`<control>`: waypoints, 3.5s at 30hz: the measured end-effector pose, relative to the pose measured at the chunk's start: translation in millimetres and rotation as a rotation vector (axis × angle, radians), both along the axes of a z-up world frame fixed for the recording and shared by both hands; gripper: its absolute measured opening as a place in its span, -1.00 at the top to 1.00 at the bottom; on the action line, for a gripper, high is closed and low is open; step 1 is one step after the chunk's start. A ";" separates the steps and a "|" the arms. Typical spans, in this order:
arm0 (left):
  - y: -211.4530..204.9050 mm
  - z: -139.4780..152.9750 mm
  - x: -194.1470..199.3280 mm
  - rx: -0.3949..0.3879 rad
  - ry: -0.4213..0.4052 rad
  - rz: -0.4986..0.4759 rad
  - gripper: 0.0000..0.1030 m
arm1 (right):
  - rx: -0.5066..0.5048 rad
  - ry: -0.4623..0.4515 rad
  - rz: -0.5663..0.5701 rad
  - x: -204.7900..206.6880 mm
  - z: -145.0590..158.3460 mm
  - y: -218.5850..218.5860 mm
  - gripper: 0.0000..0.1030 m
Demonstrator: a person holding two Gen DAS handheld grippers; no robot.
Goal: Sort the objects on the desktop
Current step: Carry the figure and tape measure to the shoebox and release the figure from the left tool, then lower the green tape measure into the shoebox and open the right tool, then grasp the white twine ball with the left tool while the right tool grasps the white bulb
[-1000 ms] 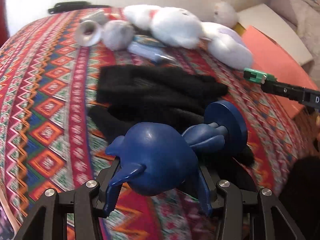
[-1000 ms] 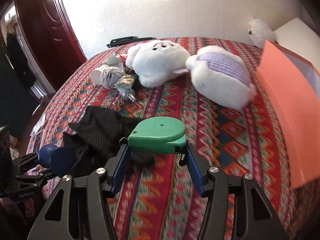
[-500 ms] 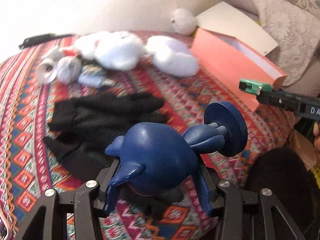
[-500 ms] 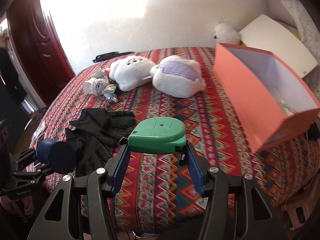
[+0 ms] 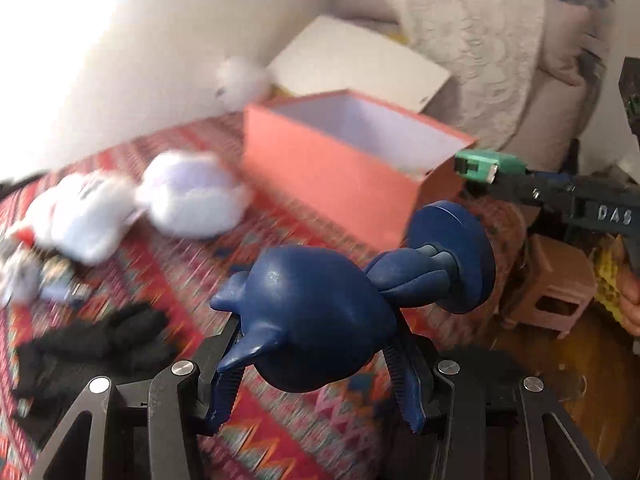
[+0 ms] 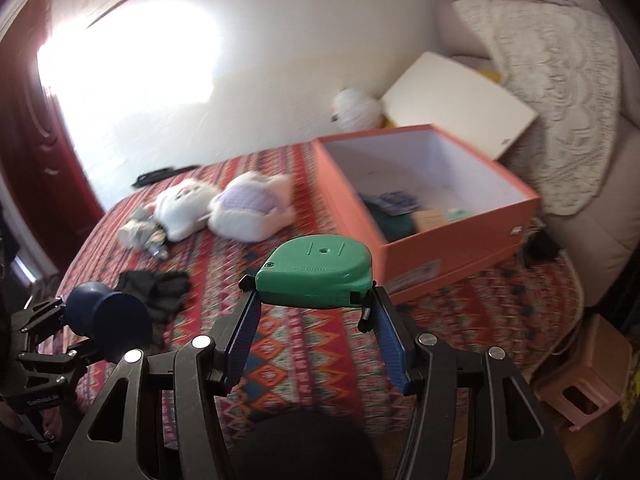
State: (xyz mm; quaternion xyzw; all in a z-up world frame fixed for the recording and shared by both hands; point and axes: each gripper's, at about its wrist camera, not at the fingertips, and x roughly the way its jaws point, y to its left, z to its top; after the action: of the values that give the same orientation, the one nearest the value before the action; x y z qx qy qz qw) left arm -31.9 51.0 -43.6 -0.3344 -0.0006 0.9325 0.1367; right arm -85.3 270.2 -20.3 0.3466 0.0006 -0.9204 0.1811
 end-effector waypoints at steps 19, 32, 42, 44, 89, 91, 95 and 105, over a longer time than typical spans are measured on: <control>146.6 29.4 -263.2 -0.122 -0.063 -0.064 -0.05 | -0.244 0.042 -0.180 -144.9 -8.6 172.7 0.25; 160.8 6.0 -338.4 -0.216 -0.089 0.077 -0.90 | -0.107 -0.229 -0.328 -195.0 -148.2 241.2 -0.19; 120.7 34.1 -307.2 -0.155 -0.023 0.123 -0.90 | -0.029 -0.275 -0.428 -258.8 -188.7 227.6 -0.46; 113.7 34.9 -297.2 -0.143 -0.022 0.127 -0.91 | -0.037 -0.278 -0.457 -266.5 -193.0 229.8 -0.47; -148.6 -28.2 -119.1 -0.015 -0.093 0.505 -0.95 | 0.095 0.182 0.264 -155.9 18.7 -133.4 -0.52; -178.6 -44.3 -99.5 0.004 -0.109 0.542 -0.95 | 0.107 0.130 0.355 -146.7 -2.2 -177.0 -0.52; -254.5 -81.9 -60.2 0.114 -0.153 0.625 -0.95 | 0.167 0.058 0.500 -128.7 -45.6 -259.8 -0.40; -336.5 -109.9 -72.2 0.241 -0.139 0.639 -0.95 | 0.316 -0.111 0.720 -126.8 -150.3 -416.8 0.14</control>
State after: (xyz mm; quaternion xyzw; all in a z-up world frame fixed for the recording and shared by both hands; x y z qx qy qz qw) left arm -104.1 -285.5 -153.5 -0.3613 -0.2246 0.8964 -0.1243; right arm -212.1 -146.6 -170.6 0.3969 0.2538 -0.7665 0.4366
